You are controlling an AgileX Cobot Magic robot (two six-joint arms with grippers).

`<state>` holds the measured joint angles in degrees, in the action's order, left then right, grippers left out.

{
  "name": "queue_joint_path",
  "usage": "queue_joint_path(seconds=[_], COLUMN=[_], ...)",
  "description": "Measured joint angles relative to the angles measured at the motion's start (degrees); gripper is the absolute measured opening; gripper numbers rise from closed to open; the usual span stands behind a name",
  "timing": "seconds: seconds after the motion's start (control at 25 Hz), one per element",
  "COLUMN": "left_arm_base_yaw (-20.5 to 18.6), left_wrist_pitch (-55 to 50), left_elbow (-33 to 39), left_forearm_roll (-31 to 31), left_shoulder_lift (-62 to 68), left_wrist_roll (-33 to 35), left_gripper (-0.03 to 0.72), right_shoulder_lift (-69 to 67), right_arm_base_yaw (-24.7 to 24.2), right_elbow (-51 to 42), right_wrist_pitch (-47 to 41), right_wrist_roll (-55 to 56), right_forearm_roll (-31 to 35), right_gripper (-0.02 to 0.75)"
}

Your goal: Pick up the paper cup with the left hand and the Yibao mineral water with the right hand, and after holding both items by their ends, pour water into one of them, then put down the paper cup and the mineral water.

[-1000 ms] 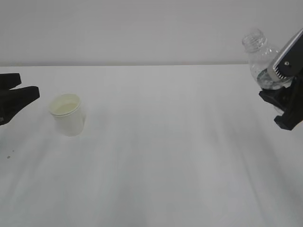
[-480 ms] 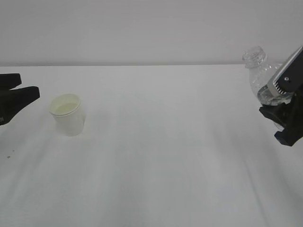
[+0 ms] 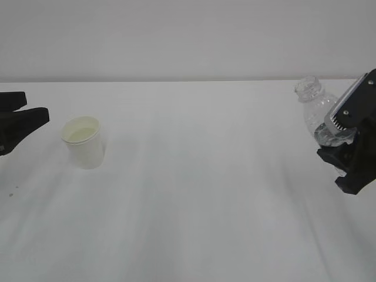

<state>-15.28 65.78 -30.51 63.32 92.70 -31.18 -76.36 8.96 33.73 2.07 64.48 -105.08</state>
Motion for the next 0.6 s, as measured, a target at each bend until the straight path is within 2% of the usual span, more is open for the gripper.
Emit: queue_joint_path(seconds=[0.6], left_arm_base_yaw=[0.0], left_wrist_pitch=[0.0], left_elbow=[0.0], left_forearm_roll=[0.1], left_shoulder_lift=[0.0], left_wrist_roll=[-1.6], left_gripper=[0.539], right_shoulder_lift=[-1.5], right_arm_base_yaw=[0.0], right_elbow=[0.0], right_wrist_pitch=[0.7], right_wrist_roll=[0.2], right_forearm_roll=[0.0], right_gripper=[0.427])
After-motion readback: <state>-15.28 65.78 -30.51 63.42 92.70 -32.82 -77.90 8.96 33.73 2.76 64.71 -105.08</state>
